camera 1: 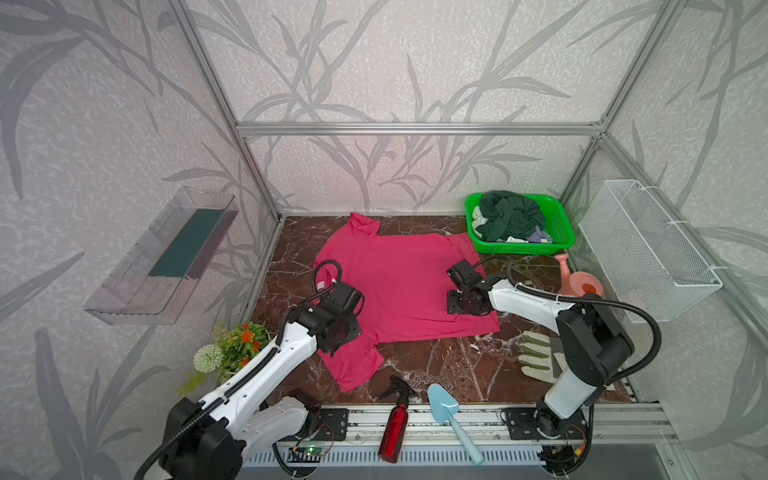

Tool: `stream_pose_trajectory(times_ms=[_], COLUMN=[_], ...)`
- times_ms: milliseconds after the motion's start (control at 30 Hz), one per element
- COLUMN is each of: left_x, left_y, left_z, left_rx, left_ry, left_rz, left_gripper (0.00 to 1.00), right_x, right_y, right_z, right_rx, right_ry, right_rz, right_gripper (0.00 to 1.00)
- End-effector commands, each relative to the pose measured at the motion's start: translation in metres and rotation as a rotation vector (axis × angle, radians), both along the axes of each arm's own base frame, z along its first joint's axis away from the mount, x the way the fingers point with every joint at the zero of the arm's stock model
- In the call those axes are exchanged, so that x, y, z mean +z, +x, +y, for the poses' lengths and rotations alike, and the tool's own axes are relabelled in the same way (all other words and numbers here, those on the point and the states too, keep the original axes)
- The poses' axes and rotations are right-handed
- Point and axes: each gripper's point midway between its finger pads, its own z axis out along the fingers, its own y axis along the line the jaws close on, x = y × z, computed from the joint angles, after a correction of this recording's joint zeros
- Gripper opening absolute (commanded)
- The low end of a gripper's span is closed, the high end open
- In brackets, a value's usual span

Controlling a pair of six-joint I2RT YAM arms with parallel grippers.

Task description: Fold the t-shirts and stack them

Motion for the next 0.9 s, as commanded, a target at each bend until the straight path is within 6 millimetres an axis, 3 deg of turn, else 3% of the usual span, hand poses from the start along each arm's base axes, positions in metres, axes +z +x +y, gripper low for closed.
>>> stream_pose_trajectory(times_ms=[0, 100, 200, 267, 400, 567, 733, 867], left_x=[0.003, -0.011, -0.037, -0.055, -0.084, -0.103, -0.115, -0.119], left_y=[0.067, 0.106, 0.127, 0.131, 0.117, 0.085, 0.060, 0.043], left_z=[0.007, 0.008, 0.008, 0.012, 0.026, 0.046, 0.060, 0.057], left_rx=[-0.053, -0.120, -0.125, -0.099, -0.038, 0.028, 0.097, 0.116], left_ry=[0.044, 0.084, 0.100, 0.089, 0.100, 0.126, 0.086, 0.042], left_rz=[-0.091, -0.031, 0.021, 0.054, 0.132, 0.222, 0.275, 0.307], left_gripper=[0.31, 0.32, 0.32, 0.32, 0.32, 0.31, 0.30, 0.29], right_x=[-0.019, -0.029, -0.035, -0.037, -0.030, -0.025, -0.019, -0.013], right_y=[-0.013, -0.025, -0.037, -0.044, -0.052, -0.054, -0.057, -0.064], right_z=[-0.008, -0.012, -0.017, -0.020, -0.023, -0.026, -0.024, -0.019], right_rx=[-0.012, -0.025, -0.052, -0.061, -0.062, -0.043, -0.034, -0.011], right_ry=[-0.029, -0.028, -0.011, -0.007, 0.011, 0.003, 0.022, 0.048], right_rz=[0.063, 0.102, 0.123, 0.132, 0.125, 0.122, 0.120, 0.142], right_gripper=[0.59, 0.58, 0.58, 0.58, 0.58, 0.58, 0.58, 0.57])
